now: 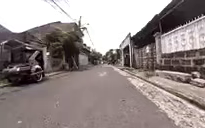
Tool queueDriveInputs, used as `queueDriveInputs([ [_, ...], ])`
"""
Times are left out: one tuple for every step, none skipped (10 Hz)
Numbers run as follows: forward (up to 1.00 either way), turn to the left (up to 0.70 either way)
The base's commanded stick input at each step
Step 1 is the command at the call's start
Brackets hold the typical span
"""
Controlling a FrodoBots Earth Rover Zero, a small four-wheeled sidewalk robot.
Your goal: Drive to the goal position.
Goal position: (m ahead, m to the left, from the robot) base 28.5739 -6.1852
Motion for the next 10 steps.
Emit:
queueDriveInputs([
  [1.0, 0.0],
  [1.0, 0.0],
  [1.0, 0.0],
  [1.0, 0.0],
  [1.0, 0.0],
  [1.0, 0.0],
  [1.0, 0.0],
  [1.0, 0.0],
  [1.0, 0.0],
  [1.0, 0.0],
])
